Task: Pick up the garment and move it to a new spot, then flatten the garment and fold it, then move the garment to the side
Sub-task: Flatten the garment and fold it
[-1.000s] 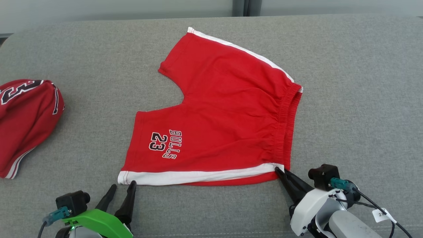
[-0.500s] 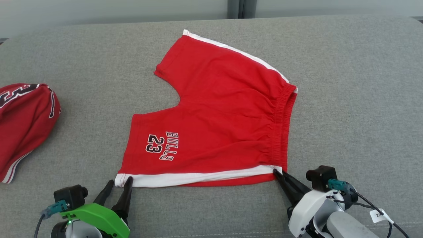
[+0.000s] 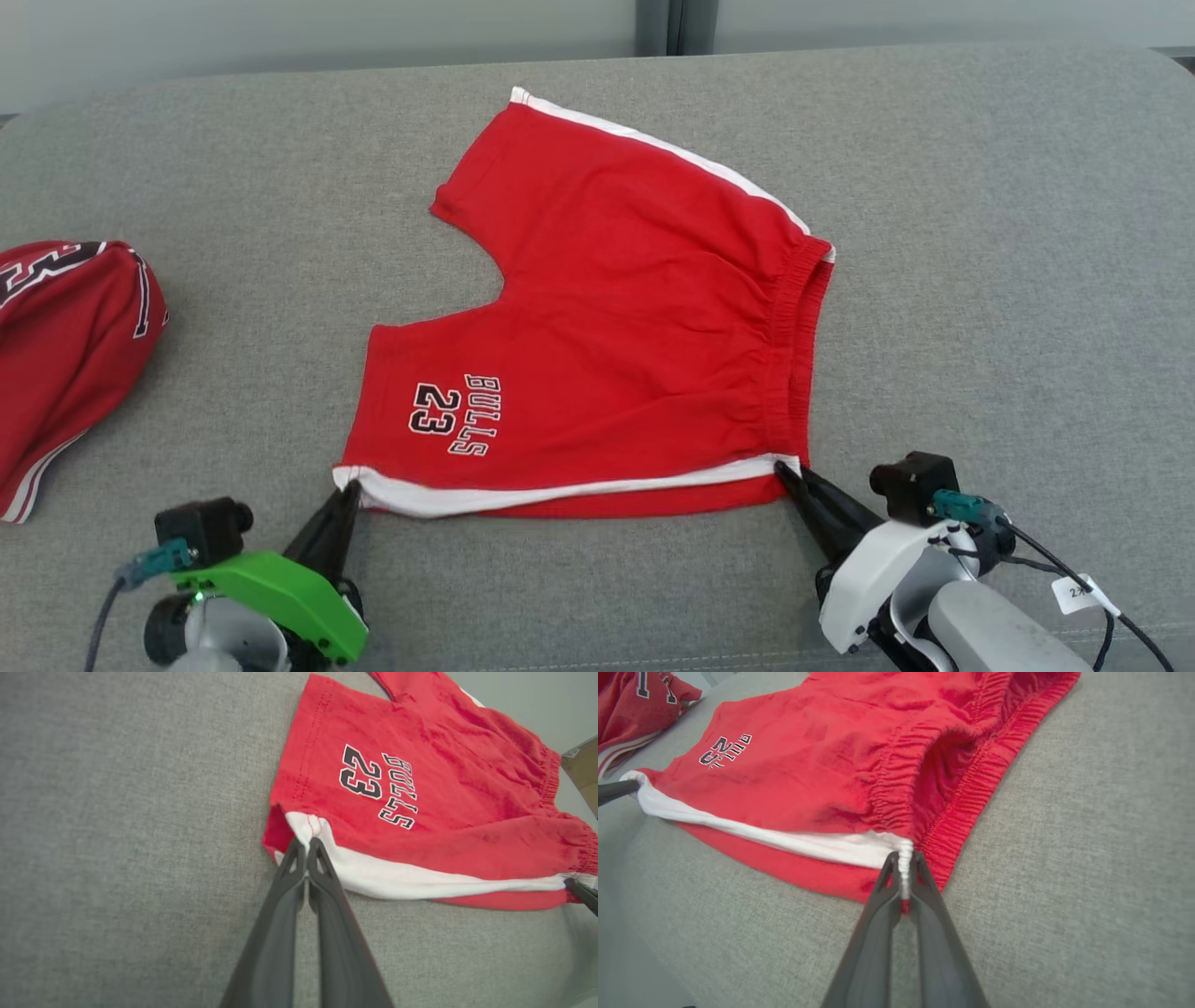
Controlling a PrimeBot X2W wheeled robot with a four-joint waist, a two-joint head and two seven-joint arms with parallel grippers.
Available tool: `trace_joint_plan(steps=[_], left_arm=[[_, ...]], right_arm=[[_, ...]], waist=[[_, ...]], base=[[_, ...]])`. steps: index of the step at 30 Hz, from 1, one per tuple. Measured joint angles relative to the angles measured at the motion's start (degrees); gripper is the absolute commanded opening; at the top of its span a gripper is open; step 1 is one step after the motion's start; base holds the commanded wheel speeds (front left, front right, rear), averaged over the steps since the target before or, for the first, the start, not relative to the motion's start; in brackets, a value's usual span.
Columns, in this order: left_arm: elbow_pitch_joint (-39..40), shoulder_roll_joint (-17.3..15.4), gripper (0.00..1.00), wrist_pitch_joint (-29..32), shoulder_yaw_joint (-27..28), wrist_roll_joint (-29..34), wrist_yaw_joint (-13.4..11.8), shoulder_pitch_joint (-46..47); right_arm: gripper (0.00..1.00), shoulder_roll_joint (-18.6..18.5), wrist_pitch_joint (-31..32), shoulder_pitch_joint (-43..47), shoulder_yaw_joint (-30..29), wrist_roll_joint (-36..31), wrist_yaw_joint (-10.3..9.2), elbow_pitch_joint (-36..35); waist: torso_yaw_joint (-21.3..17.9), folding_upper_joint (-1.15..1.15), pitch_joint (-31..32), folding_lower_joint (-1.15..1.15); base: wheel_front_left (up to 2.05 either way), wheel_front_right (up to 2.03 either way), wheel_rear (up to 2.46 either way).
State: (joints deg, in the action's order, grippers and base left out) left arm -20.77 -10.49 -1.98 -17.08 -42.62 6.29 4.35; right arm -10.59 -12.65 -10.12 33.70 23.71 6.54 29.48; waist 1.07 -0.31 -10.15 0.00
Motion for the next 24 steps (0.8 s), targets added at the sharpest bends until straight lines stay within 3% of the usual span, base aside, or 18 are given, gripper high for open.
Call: trace_joint_plan(steps=[9,20,21,24], left_arm=[[11.09,-5.97,0.00,3.64,3.03,-2.50,0.27,2.47],[26.04,-10.76,0.00,11.84,5.87,-8.03,-0.58,-6.69],[34.17,-13.74,0.00,14.38,7.83,-9.12,-2.37,-11.05],[41.61,-15.92,0.00,16.82,9.04,-10.39,-2.79,-12.37]], right_arm=[[0.00,-1.77,0.26,-0.07,0.03,1.64,0.02,-6.84],[0.00,-5.31,6.61,8.08,0.12,10.09,0.52,-16.42],[0.00,-7.57,9.11,11.40,-0.53,13.57,0.52,-22.46],[0.00,-8.67,10.38,12.73,-0.92,15.86,0.52,-26.89]], waist=[[-0.21,0.00,-0.07,0.00],[-2.02,0.00,-0.26,0.00],[-2.34,0.00,-0.53,0.00],[-2.64,0.00,-1.34,0.00]], base=[[0.00,0.00,0.00],[0.00,0.00,0.00],[0.00,0.00,0.00],[0.00,0.00,0.00]])
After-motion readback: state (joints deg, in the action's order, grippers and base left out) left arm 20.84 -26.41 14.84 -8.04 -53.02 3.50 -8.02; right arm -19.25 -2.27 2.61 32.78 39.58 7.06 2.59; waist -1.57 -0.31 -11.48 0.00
